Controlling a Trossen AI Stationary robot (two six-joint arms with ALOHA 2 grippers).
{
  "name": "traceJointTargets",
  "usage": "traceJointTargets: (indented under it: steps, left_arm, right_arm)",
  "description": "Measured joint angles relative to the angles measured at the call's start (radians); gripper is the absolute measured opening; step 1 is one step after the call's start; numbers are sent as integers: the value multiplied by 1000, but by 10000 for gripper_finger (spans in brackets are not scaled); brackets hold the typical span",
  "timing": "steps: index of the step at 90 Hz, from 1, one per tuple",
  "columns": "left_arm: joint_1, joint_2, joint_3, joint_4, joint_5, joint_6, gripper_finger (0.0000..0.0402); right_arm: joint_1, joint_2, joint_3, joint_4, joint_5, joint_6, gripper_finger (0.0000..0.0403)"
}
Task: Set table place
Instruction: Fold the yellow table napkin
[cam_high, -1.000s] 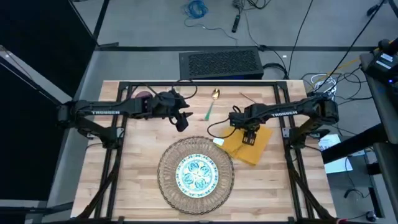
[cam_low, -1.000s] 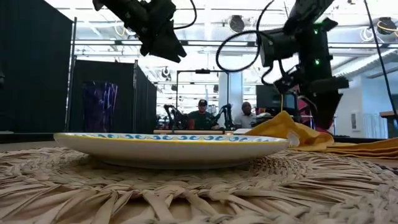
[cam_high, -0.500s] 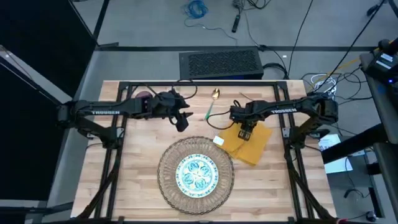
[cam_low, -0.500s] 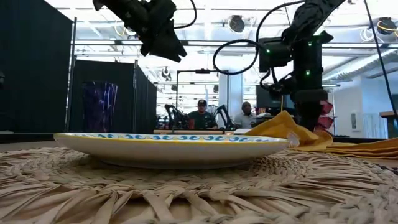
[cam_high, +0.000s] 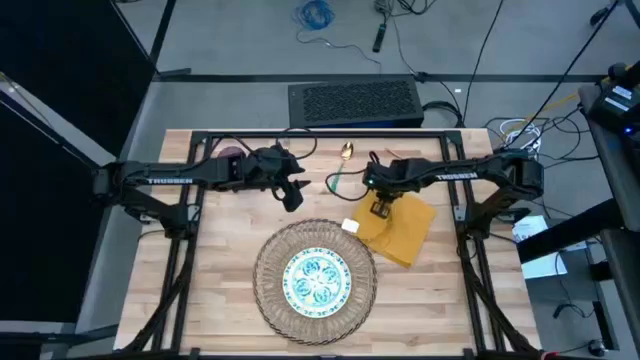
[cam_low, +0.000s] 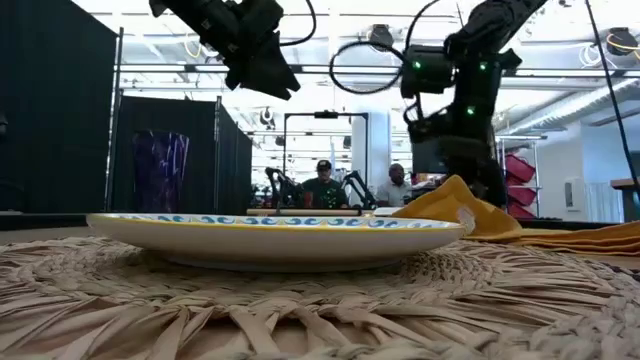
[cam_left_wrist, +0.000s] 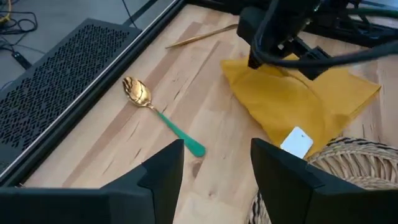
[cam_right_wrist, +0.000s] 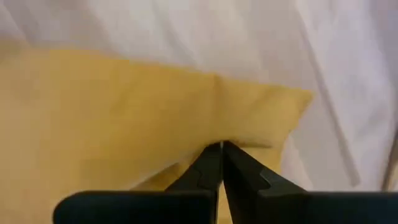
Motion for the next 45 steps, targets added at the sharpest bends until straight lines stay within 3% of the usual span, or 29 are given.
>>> traceJointTargets:
  steps: [17,45]
  left_arm:
    - [0,0,0,0,0,0,171]
    - [0,0,0,0,0,1,171]
  right_arm:
    - [-37,0,25,1,0,18,0]
    - [-51,0,26,-247,102,77,0]
